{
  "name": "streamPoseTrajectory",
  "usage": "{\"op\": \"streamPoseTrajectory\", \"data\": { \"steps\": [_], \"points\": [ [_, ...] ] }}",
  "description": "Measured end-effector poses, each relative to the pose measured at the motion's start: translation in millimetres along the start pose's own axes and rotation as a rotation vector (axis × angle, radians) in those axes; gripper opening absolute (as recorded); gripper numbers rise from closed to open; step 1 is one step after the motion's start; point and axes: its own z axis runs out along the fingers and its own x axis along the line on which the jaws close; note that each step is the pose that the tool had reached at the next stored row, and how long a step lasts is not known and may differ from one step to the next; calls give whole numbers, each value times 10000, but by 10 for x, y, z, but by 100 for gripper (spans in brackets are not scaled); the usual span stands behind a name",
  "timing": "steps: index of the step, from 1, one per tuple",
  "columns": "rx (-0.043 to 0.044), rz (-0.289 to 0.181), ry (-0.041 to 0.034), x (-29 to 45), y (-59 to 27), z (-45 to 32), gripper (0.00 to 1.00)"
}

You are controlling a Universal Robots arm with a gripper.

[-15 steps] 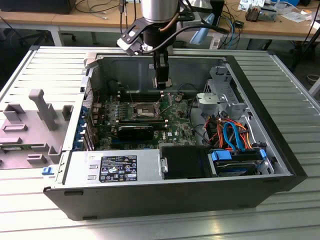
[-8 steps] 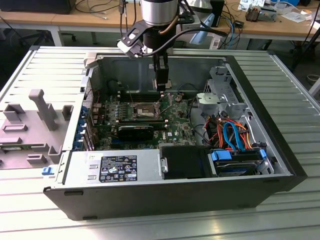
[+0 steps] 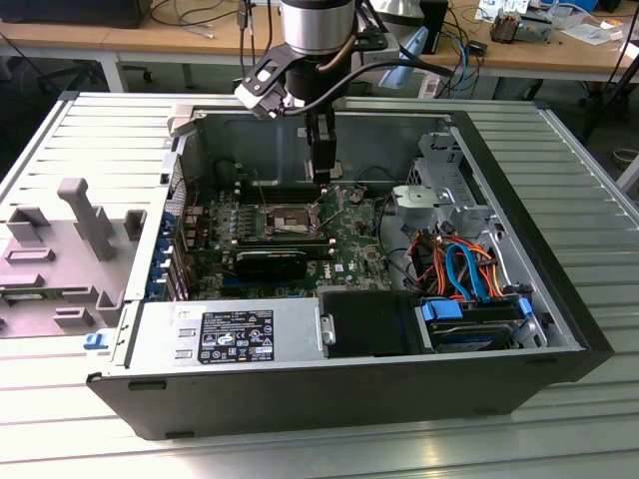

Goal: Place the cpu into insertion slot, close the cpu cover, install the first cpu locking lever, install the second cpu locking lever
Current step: 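Place the cpu into insertion slot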

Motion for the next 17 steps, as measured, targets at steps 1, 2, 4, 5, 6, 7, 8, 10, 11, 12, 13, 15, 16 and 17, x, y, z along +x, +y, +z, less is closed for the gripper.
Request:
{"op": "streamPoseTrajectory", "data": {
  "steps": [1, 2, 4, 5, 6, 7, 8, 10, 11, 12, 13, 15, 16, 17],
  "points": [
    [0, 0, -1, 0, 0, 1, 54],
    [0, 0, -1, 0, -2, 28, 54],
    [0, 0, 0, 0, -5, 59, 54],
    [1, -1, -1, 0, -5, 59, 54],
    [0, -1, -1, 0, -5, 60, 54],
    [0, 0, -1, 0, -5, 61, 54],
    [0, -1, 0, 0, -5, 63, 54],
    [0, -1, 0, 0, -5, 66, 54],
    [0, 0, 0, 0, -6, 67, 54],
    [0, 0, 0, 0, -7, 68, 54],
    [0, 1, 0, 0, -9, 69, 54],
    [0, 1, -1, 0, -37, 75, 54],
    [1, 0, -1, 1, -60, 79, 54],
    [0, 0, 0, 1, -63, 81, 54]
  ]
}}
